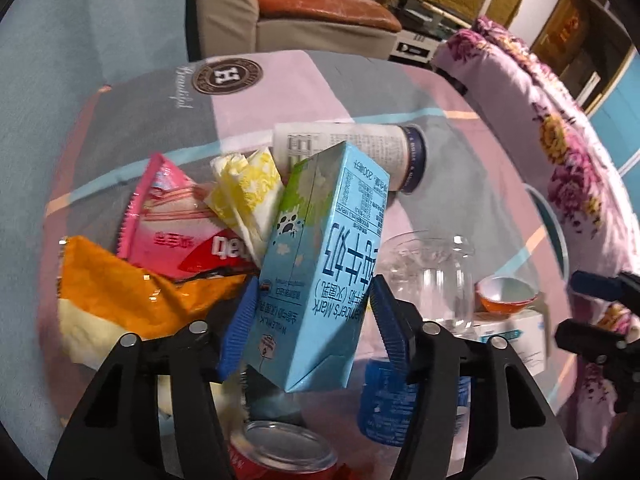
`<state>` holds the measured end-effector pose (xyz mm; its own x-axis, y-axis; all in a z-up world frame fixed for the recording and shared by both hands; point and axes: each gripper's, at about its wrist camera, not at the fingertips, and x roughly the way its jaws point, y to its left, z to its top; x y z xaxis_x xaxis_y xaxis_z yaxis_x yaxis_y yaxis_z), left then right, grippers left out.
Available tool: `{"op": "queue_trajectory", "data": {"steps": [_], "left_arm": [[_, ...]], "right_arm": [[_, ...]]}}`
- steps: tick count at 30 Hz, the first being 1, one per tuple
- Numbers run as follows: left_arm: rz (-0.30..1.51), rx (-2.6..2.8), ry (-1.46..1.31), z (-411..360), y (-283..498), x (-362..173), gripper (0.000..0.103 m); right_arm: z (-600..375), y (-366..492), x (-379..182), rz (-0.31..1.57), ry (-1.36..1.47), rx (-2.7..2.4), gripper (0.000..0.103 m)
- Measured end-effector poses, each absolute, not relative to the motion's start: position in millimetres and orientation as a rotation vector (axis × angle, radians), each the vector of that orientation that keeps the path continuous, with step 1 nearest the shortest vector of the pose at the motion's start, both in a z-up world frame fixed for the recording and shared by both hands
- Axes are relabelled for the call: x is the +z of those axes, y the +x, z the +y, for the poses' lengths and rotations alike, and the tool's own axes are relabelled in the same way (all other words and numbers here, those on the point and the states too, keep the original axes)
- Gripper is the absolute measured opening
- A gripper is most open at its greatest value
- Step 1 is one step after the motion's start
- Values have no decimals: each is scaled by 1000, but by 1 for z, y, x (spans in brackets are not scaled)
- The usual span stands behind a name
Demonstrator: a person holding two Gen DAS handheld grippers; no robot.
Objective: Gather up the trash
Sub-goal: 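Grasp the blue milk carton with left tool while right tool grasps the water bottle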
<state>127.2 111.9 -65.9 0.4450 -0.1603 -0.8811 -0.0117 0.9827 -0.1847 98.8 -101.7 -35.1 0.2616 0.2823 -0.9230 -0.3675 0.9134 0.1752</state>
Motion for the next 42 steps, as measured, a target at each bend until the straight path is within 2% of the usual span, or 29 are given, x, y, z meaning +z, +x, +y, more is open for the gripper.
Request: {"op": "queue_trajectory", "data": {"steps": [2, 6, 20, 25, 27, 31, 33, 34, 39, 42], "left_arm": [[1096, -125, -212, 117, 124, -60, 46], [1075, -132, -279, 133, 117, -52, 46], [1077, -119, -364, 159, 102, -60, 46], [1091, -105, -355, 155, 102, -68, 50], [1106, -96, -361, 156, 103, -74, 51], [1126, -90, -368, 155, 106, -80, 49], [1122, -89, -361, 153, 105, -77, 43], [1117, -88, -359, 152, 105, -74, 43], [1060, -86, -340, 145, 100, -49, 37], [1022, -93, -338, 139, 95, -29, 37]], "right_arm": [[-100, 100, -36, 1236, -79, 445, 77], [-88, 103, -40, 1259, -76, 476, 77], [-31, 131, -77, 1396, 40, 617, 77], [-16, 142, -91, 1442, 118, 668, 77], [-13, 146, -97, 1457, 162, 691, 74], [-14, 145, -94, 1423, 174, 706, 72], [-21, 143, -87, 1402, 186, 709, 69], [-28, 144, -82, 1392, 200, 713, 66], [-52, 141, -52, 1300, 210, 699, 65], [-67, 136, -35, 1242, 225, 694, 65]]}}
